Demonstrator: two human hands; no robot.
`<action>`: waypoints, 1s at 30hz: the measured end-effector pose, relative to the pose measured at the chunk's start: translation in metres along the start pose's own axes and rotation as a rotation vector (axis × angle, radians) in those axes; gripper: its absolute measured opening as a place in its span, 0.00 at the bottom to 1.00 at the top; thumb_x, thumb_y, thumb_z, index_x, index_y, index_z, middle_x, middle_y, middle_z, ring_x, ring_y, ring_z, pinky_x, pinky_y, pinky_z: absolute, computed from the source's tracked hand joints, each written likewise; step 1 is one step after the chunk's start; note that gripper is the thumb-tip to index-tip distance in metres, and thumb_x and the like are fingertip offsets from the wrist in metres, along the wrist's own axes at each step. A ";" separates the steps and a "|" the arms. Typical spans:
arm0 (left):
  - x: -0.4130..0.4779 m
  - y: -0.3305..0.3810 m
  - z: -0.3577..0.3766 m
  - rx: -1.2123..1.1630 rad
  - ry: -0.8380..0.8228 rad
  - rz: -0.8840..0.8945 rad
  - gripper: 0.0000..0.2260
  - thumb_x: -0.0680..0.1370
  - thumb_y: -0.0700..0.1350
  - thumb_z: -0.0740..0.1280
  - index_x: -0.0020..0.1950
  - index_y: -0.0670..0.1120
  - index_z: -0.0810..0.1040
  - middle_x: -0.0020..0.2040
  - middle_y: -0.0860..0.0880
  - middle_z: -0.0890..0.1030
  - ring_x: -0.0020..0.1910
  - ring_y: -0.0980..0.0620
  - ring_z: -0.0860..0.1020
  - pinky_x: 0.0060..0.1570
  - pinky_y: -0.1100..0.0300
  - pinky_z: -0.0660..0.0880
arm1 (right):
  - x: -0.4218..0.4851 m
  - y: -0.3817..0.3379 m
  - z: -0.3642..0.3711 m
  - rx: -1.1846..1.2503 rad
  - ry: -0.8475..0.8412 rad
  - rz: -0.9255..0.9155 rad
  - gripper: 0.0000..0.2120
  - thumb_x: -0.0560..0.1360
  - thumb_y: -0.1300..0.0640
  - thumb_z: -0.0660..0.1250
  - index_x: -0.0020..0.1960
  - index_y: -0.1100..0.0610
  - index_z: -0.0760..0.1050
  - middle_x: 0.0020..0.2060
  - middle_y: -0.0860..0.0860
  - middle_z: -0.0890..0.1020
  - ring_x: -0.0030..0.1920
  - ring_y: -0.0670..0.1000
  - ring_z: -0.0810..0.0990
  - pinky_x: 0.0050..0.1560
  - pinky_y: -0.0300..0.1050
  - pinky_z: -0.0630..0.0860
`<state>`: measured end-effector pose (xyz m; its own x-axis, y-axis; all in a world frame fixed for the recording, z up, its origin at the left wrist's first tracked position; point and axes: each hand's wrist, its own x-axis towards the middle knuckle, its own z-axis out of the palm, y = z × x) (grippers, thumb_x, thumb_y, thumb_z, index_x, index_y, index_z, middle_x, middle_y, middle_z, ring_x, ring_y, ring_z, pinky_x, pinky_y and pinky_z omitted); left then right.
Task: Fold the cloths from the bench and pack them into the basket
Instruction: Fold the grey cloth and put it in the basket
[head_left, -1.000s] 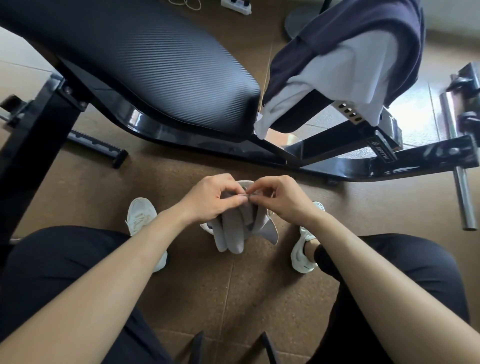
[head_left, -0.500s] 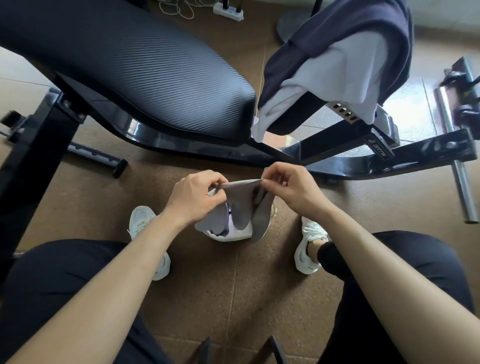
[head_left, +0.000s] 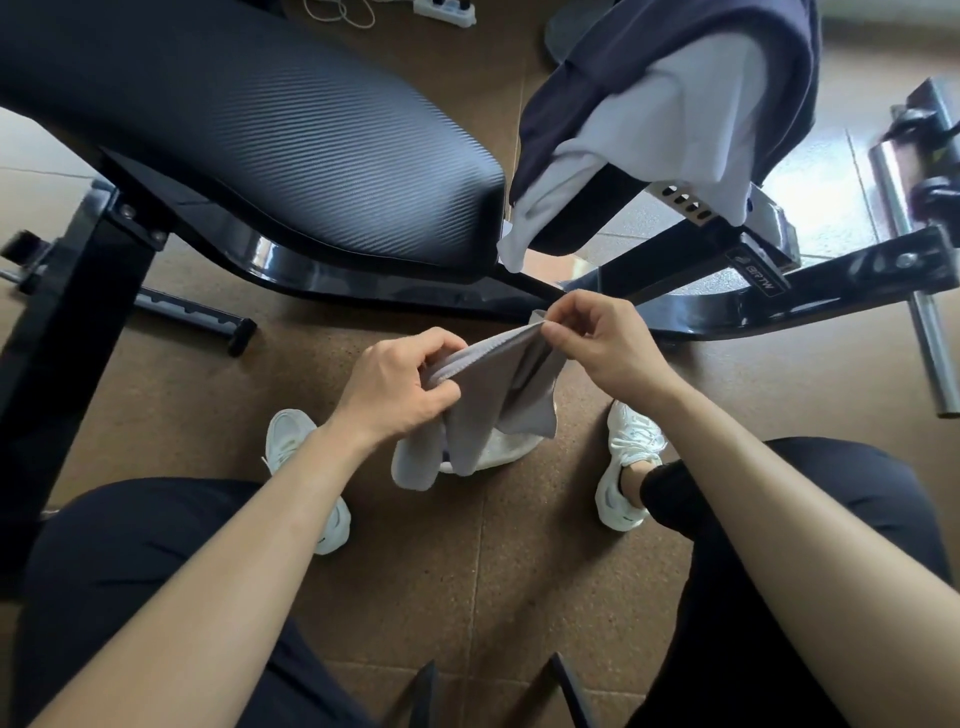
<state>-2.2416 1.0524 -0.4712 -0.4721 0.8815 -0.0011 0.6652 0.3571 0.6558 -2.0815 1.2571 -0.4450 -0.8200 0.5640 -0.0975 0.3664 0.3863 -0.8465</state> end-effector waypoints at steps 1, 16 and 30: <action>-0.001 -0.001 -0.001 0.050 0.022 0.028 0.17 0.72 0.51 0.68 0.60 0.53 0.80 0.48 0.53 0.84 0.43 0.53 0.81 0.43 0.59 0.80 | 0.000 0.001 -0.001 -0.003 0.016 0.008 0.02 0.78 0.59 0.71 0.47 0.56 0.81 0.37 0.50 0.82 0.35 0.41 0.76 0.39 0.38 0.76; 0.003 0.002 0.003 -0.324 0.126 -0.143 0.13 0.77 0.38 0.71 0.47 0.58 0.84 0.41 0.63 0.84 0.42 0.62 0.82 0.44 0.69 0.76 | 0.003 0.013 -0.008 0.011 0.155 0.007 0.07 0.75 0.61 0.73 0.52 0.52 0.81 0.33 0.47 0.78 0.33 0.40 0.73 0.41 0.37 0.71; -0.002 0.008 0.002 -0.146 0.038 0.058 0.07 0.75 0.45 0.71 0.52 0.50 0.87 0.45 0.54 0.86 0.44 0.56 0.84 0.45 0.56 0.82 | -0.004 -0.002 0.029 -0.057 -0.250 -0.036 0.03 0.76 0.55 0.75 0.46 0.53 0.82 0.36 0.46 0.83 0.35 0.40 0.78 0.38 0.35 0.74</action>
<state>-2.2341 1.0541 -0.4678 -0.4584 0.8862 0.0666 0.6021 0.2546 0.7567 -2.0916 1.2326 -0.4577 -0.9134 0.3542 -0.2004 0.3536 0.4469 -0.8217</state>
